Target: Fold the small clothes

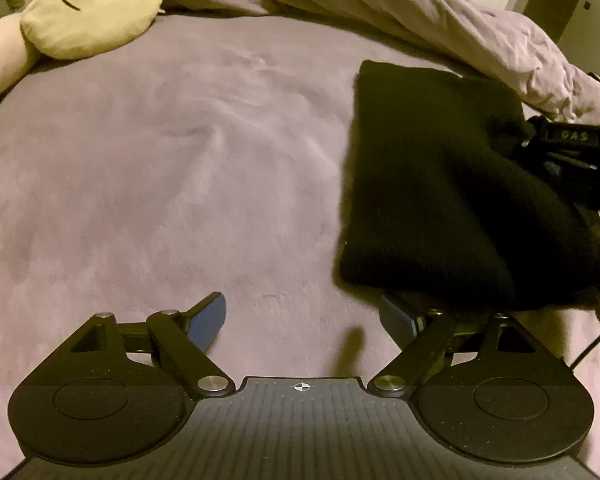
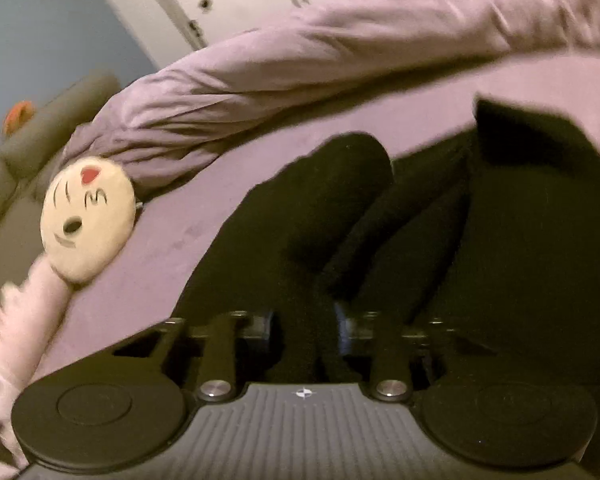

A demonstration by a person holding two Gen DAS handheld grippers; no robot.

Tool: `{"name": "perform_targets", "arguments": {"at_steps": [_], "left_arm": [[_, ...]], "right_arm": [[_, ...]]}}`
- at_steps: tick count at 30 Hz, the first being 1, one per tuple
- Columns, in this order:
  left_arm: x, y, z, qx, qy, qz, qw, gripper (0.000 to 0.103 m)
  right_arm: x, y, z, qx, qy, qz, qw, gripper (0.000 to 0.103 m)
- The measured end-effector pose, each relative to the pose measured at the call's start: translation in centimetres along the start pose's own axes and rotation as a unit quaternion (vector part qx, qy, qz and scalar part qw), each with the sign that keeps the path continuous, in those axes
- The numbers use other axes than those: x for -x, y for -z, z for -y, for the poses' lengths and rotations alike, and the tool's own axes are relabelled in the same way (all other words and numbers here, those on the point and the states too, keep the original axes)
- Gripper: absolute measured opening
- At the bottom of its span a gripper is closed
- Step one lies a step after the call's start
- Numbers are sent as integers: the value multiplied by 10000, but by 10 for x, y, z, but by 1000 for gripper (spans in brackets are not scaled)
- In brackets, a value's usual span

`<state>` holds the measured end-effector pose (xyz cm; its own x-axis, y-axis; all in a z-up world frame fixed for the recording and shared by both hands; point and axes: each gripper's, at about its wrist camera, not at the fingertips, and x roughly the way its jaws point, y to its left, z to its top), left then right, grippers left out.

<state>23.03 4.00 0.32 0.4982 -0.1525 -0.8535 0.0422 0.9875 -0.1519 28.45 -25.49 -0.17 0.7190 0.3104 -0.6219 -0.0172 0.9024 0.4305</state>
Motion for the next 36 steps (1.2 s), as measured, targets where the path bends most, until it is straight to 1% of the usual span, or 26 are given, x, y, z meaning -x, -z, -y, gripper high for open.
{"name": "perform_targets", "arguments": {"at_steps": [3,5,7,8,10,11,12,13,14,15,17,19,20,21,23,24,26,28,29,30,31,32,33,34,35,36], "left_arm": [[2,0,0,-29,-46,-3,10000,89],[5,-1,0,-9,-70,36,10000,89],[9,-3,1,26,-23,101,9999,89],[11,-4,3,23,16,136,9999,89],[14,-5,6,-7,31,189,9998,91],[14,-5,9,-29,35,213,9998,91],[13,-5,11,-46,43,208,9998,91],[11,-5,14,-64,66,181,9998,91],[9,-4,16,-73,91,157,9998,91],[7,-3,18,-78,116,147,9998,91],[3,-1,23,-96,150,106,9998,91],[-2,0,28,-117,148,56,9998,91],[-3,0,30,-137,148,26,9998,91],[-4,1,32,-159,148,12,9998,91],[-2,2,33,-237,138,29,9996,92],[-1,2,32,-267,106,51,9996,92],[-2,2,28,-254,-9,91,9996,93],[-3,-1,22,-104,-37,91,9999,93],[-4,-3,20,-31,-29,67,10000,93],[-4,-5,18,-2,-14,62,10000,93],[-3,-8,18,-4,-21,85,10000,93],[-1,-11,18,-47,-51,119,9999,93],[1,-14,18,-112,-90,184,9997,93],[5,-18,18,-161,-145,278,9994,93],[8,-23,18,-195,-195,370,9989,93],[11,-29,17,-214,-244,477,9983,94]], "right_arm": [[24,-12,-19,626,92,484,9968,19],[40,-23,-25,867,81,764,9933,18],[56,-33,-26,1085,211,1062,9882,15],[63,-37,-24,1142,308,1183,9859,12],[74,-45,-14,1268,630,1424,9796,0],[78,-49,-8,1325,931,1578,9741,0],[81,-53,3,1250,1063,1616,9731,0],[81,-56,17,1005,1087,1507,9774,0],[82,-58,32,662,1020,1344,9834,3],[83,-56,42,434,861,1226,9878,5],[83,-48,50,238,442,975,9940,6],[77,-38,48,109,55,703,9974,18],[72,-33,47,2,-58,555,9984,37],[67,-29,46,-110,-157,429,9989,50],[60,-22,44,-178,-324,348,9987,51],[57,-20,43,-238,-368,349,9984,53],[45,-20,44,-488,-350,188,9980,55],[18,-19,48,-857,-574,-237,9944,55],[2,-18,49,-1045,-656,-538,9909,55],[-14,-17,53,-1264,-710,-754,9866,55],[-23,-15,55,-1397,-742,-814,9840,51],[-27,-15,55,-1444,-665,-775,9842,23],[-25,-17,51,-1306,-553,-691,9875,17],[-16,-20,42,-952,-453,-460,9934,16],[-1,-22,30,-392,-318,-107,9987,16],[15,-23,19,160,-176,192,9995,15]]}}
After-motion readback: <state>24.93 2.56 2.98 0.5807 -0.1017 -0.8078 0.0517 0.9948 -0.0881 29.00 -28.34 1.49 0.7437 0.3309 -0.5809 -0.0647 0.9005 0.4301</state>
